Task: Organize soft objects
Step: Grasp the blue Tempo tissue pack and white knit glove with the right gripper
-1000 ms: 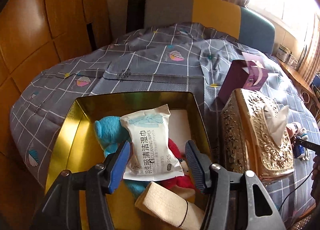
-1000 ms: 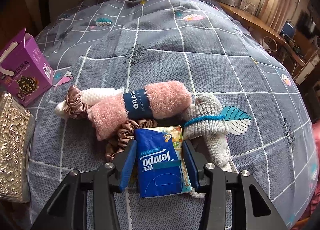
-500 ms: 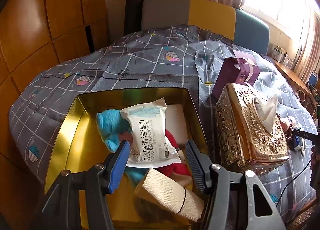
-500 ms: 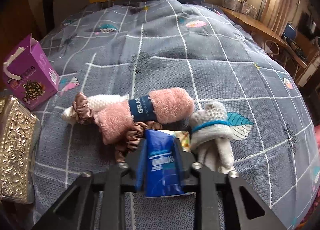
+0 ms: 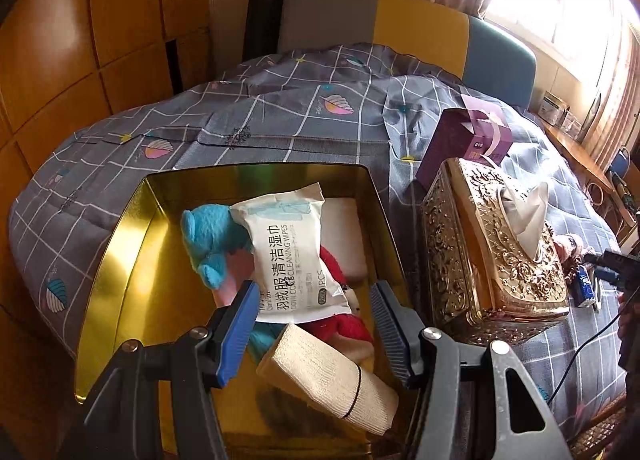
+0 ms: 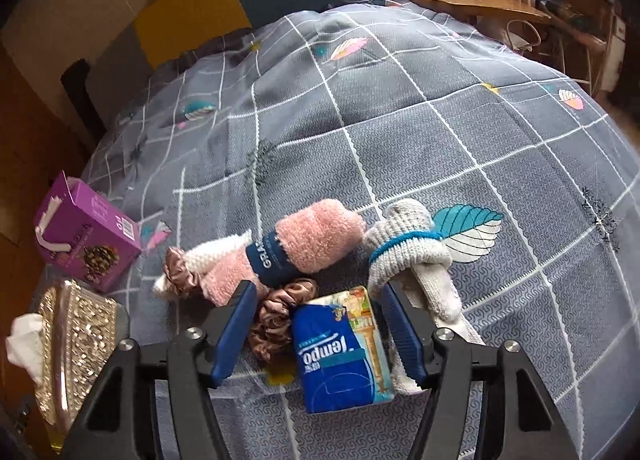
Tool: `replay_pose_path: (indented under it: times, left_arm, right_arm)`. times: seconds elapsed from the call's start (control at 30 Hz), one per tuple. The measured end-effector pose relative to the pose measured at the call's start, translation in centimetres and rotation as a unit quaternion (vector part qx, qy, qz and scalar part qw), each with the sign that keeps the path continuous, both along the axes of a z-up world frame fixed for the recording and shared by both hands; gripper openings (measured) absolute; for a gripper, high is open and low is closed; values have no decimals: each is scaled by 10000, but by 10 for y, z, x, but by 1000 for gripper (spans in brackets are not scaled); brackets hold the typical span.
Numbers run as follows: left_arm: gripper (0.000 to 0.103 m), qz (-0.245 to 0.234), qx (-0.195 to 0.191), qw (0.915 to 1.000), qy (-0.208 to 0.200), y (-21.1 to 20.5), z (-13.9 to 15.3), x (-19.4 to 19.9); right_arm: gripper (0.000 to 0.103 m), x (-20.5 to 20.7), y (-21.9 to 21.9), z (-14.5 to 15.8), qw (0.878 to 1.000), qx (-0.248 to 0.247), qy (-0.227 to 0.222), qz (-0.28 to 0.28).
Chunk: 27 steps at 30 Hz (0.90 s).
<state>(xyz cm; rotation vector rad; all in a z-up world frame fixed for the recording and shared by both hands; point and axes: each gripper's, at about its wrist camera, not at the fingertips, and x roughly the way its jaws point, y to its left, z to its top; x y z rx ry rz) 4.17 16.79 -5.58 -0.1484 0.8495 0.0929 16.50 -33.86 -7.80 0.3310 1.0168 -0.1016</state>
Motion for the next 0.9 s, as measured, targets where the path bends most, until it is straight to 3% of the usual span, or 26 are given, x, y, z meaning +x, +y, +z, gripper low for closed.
replay_pose_path:
  times: [0.3,0.47,0.9]
  left_arm:
    - [58,-67,17,10000,47,-4,-1,4]
    - [58,-49,167,9998,11,-3,-1,3]
    - [58,-79,379,9992,-70,3,3,3]
  right_arm:
    - [59,5,26,-31,9893,-970,884,630]
    - [55,0,32,-29,9868,-1242,809,650]
    - [55,-25,12,8,9936,-1004,484,-192]
